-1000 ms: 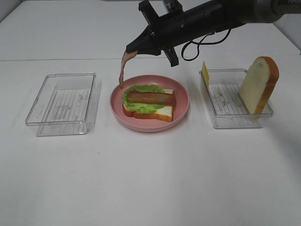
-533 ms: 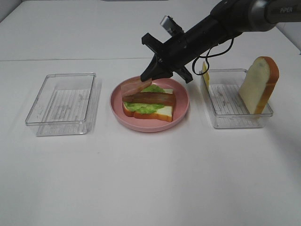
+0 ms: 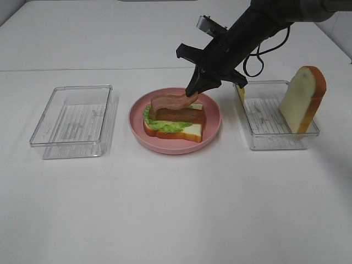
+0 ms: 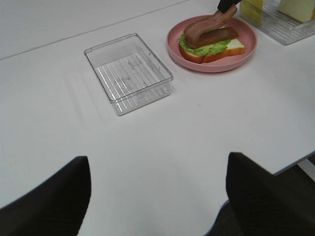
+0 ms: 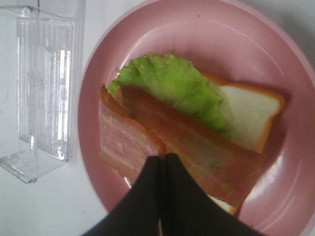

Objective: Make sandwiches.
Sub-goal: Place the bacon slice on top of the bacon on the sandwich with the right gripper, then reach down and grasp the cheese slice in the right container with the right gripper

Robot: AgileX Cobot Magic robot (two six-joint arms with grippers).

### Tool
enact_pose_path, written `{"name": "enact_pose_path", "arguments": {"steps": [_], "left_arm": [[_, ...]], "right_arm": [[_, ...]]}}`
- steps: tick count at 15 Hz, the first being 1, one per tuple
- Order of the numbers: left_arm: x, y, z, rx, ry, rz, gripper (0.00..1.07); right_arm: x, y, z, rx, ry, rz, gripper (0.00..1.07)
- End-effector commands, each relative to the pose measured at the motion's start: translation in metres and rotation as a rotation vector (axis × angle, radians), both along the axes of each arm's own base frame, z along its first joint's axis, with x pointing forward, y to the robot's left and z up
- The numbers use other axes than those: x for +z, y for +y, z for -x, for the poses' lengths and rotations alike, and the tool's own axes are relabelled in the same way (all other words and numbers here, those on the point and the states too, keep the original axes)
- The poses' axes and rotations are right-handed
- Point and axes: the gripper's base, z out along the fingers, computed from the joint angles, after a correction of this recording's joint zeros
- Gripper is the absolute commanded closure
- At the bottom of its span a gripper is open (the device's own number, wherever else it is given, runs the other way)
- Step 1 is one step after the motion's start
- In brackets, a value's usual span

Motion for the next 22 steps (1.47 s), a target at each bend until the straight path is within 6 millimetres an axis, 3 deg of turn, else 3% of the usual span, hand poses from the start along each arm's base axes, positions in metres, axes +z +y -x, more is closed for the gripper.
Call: {"name": "enact_pose_path", "arguments": {"steps": [1,3,5,9,11,17,22], "left_arm": [[-0.001,0.0,0.003,-0.007,-0.018,0.011,0.33],[-0.001,0.0,0.003,-0.007,-0.018,0.011,0.33],[-0.001,0.0,0.003,-0.007,-0.018,0.011,0.33],[-0.001,0.0,0.003,-0.007,-0.018,0.011,0.33],[-0.001,0.0,0.003,-0.007,-0.018,0.011,0.33],[-0.001,0.0,0.003,-0.007,-0.018,0.011,0.33],[-0.001,0.0,0.003,-0.007,-0.018,0.011,0.33]], "right_arm": [[0.002,-0.005,0.001,-0.008,0.014,0.047,1.07],[0.002,-0.006,0.001,0.0,0.02,0.054,1.07],[0.002,-0.005,0.002,0.0,0.021,0.053,0.98],[0.004,-0.003,0.002,0.008,0.016,0.032,0.56],[0.011,-0.004,0.003,0.01,0.001,0.027,0.41],[0.048,-0.005,0.01,0.038,-0.055,0.002,0.4],[0.081,-0.021,0.012,0.07,-0.065,0.199,0.4]]}}
